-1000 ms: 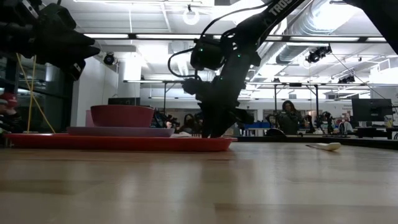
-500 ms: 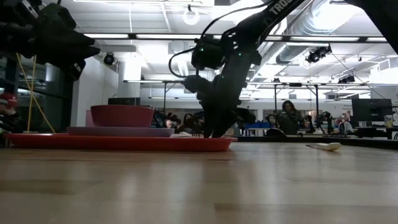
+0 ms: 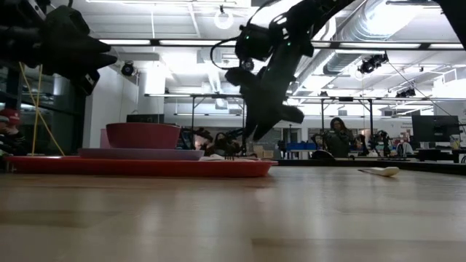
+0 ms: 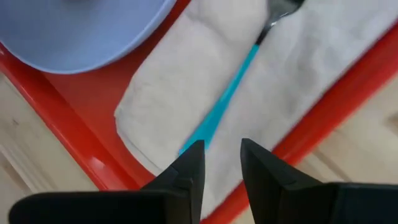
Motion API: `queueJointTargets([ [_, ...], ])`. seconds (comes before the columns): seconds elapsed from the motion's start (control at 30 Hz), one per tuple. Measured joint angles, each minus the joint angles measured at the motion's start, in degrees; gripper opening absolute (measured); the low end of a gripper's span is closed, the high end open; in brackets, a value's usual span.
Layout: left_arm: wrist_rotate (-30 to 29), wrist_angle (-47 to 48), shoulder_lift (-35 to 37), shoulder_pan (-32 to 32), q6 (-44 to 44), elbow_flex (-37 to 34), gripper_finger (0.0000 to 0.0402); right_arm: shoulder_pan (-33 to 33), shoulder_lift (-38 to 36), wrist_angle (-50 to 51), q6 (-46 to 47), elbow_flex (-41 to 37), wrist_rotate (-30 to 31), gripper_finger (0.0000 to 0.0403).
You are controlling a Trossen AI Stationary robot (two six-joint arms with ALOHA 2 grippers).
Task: Set up tray
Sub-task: Put the blue spoon on the white table napkin to the left of the blue fork
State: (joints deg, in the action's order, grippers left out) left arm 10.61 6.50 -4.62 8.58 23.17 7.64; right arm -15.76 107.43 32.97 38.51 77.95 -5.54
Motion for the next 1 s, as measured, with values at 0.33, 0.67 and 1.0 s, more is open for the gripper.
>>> queueJointTargets([
  [0.33, -0.03, -0.09, 0.0, 0.02, 10.5, 0.0, 0.0138, 0.1, -7.11, 10.11, -1.04, 0.0, 5.99, 0.0082],
  [0.67, 0.57, -0.77, -0.01, 0.02, 22.19, 0.0, 0.0138, 2.66, -14.95, 22.61, 4.86, 0.0, 15.01, 0.0082],
  [1.0, 6.74, -0.42, -0.02, 0.02, 27.92, 0.58, 0.0138, 6.91, -20.66, 33.71, 12.52, 0.0, 22.8, 0.0082],
])
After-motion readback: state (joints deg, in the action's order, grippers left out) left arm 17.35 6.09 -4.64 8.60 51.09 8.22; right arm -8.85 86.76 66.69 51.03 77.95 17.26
